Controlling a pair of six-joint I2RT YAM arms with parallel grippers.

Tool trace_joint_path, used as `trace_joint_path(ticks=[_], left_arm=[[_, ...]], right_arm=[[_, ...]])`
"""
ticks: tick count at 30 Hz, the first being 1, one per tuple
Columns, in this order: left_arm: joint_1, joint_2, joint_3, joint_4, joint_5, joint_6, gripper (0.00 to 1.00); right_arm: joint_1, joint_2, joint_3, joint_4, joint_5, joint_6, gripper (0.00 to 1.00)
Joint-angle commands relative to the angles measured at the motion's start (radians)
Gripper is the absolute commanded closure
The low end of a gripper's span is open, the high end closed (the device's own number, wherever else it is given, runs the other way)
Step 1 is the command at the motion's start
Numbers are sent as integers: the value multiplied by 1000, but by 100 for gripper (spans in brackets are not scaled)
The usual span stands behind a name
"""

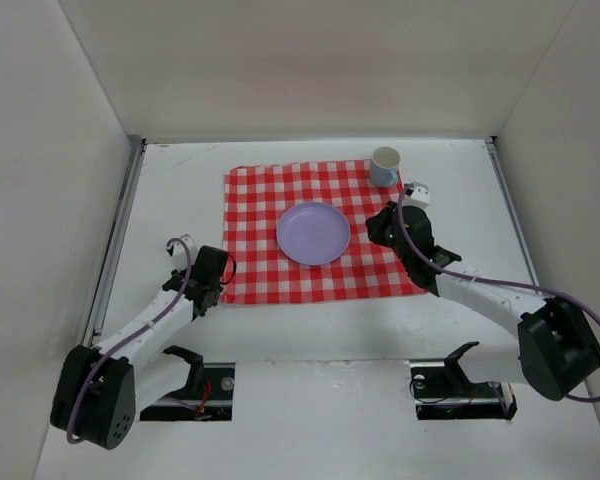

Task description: Set the dinner table for one person

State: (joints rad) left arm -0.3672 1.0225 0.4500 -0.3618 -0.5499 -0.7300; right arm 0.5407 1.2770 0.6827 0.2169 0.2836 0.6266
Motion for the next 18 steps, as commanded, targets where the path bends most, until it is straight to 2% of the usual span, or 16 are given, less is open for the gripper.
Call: trace_joint_path(ticks=[1,10,16,18], left_arm=[[20,22,38,63,14,67,69],[32,86,38,119,62,86,69],[49,126,42,119,65,80,71],[60,133,39,135,65,72,74]], right_arm=[[15,7,18,64,-8,5,85],[20,38,29,64,-20,5,82],[18,35,25,71,-15,5,65],[18,30,23,73,-14,5,63]])
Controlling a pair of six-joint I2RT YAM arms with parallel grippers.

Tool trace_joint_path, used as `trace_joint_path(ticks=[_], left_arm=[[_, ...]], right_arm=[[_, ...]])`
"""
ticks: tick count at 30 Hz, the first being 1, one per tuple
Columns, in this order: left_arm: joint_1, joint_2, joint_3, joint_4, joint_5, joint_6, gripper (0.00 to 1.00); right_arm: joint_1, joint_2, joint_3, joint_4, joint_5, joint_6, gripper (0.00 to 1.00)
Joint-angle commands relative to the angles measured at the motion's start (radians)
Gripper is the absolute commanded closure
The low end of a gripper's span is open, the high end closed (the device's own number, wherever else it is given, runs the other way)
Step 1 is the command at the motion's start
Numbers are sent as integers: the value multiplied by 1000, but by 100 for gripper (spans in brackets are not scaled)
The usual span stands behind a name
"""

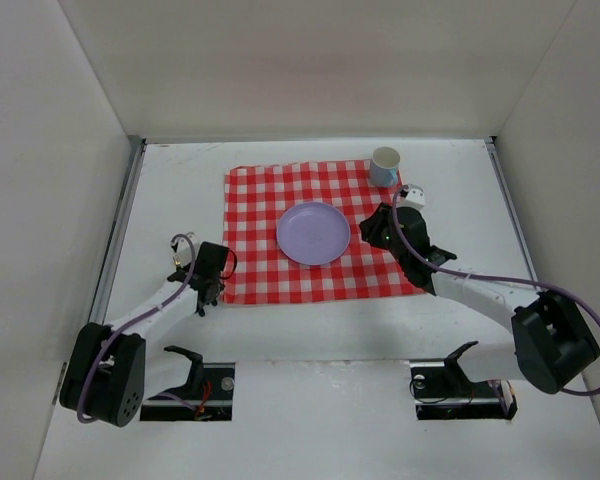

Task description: Set the dinner table for one person

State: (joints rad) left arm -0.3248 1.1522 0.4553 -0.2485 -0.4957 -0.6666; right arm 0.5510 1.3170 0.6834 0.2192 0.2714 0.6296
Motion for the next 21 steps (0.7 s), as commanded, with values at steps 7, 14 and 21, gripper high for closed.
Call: trace_joint_path(ticks=[7,14,21], left_arm=[[11,0,49,43,6,13,96],[-67,-143,175,-52,-84,64,97],[-292,-152,357,-87,-129,24,97]], right_arm=[[8,-27,16,71,2,4,73],[7,-59,-7,85,12,15,71],[-24,-146,-64,105,115,25,53]])
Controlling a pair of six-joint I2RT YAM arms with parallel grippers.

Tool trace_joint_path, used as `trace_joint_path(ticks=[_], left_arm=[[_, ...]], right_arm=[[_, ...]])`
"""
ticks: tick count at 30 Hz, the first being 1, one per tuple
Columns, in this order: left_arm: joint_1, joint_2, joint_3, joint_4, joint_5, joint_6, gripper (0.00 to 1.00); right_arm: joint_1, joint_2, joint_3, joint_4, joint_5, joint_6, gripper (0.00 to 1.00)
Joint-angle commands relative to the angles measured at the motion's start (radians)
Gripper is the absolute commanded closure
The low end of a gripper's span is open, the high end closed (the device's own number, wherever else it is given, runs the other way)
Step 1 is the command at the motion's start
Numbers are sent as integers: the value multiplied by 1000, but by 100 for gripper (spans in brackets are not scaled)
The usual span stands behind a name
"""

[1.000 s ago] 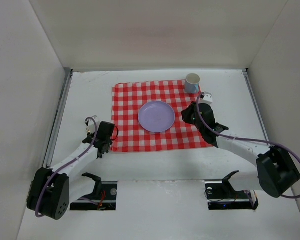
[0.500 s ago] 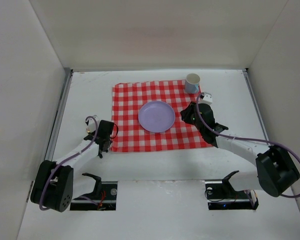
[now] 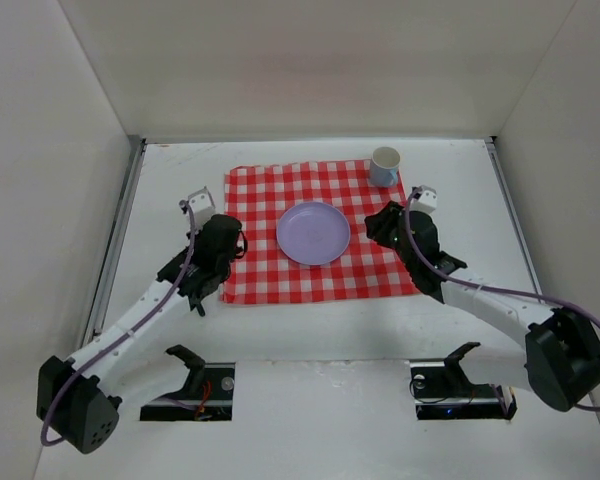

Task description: Set the dinner table for one person

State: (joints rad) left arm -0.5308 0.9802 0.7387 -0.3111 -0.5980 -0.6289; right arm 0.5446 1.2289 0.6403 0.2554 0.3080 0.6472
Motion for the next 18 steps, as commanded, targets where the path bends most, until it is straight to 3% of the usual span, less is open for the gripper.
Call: trace_joint_path(ticks=[1,4,7,13,18], left_arm=[[-128,46,100,-20,-28,-34,97],[-279,184,204,65,-36,-54,97],[-361,326,296,185,-25,-52,97],[-422,604,465,352,50,-67,97],[-438,810,626,377,116,-115,97]], right_arm=[[-27,-77,-33,68,103,14,52],[-70,-112,-60,50,149,55,48],[-123,-118,-76,27,137,107,48],[-180,-117,-99,18,118,166,47],[-189,-92,-100,24,92,183,47]])
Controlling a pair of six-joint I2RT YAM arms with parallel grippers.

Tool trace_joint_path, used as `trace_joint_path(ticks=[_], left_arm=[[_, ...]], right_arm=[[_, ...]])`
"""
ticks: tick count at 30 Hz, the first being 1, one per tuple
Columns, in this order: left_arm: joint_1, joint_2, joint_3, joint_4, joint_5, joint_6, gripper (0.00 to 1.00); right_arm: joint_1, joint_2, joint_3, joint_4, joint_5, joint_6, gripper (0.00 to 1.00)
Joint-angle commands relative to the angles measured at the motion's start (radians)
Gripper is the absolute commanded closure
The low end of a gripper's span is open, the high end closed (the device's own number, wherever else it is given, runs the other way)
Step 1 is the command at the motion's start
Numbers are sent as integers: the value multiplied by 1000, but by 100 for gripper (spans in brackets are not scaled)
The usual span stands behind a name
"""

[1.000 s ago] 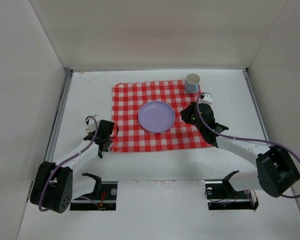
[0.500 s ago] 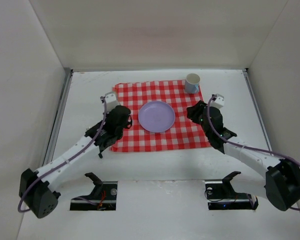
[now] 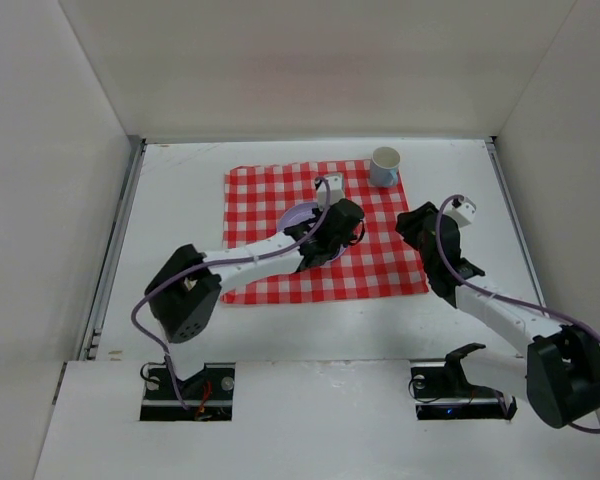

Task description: Set the dinner table for one person

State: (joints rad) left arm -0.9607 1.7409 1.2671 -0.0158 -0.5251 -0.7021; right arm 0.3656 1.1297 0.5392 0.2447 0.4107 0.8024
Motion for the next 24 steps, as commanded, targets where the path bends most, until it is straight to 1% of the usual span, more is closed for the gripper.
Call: trace_joint_path(ticks=[1,3,6,12,18,24], left_arm=[[-11,78,119,85,48,-48,97],[-13,147,169,80,63,-66,97],[-9,213,196,82,76,-102,97],[-8,295,241,77,102,-163,97],[-17,377,313,62,105,-169,97],[-14,442,330,48,102,-200,96]], right_arm=[[-15,5,1,33,-13,29,48],[-26,-5,-5,33,-13,32,48],[-43,-28,-16,28,-18,46,48],[-46,-47,-24,34,-24,52,47],[-47,-30,-24,47,-46,52,48],[-47,-30,-24,47,-50,54,48]])
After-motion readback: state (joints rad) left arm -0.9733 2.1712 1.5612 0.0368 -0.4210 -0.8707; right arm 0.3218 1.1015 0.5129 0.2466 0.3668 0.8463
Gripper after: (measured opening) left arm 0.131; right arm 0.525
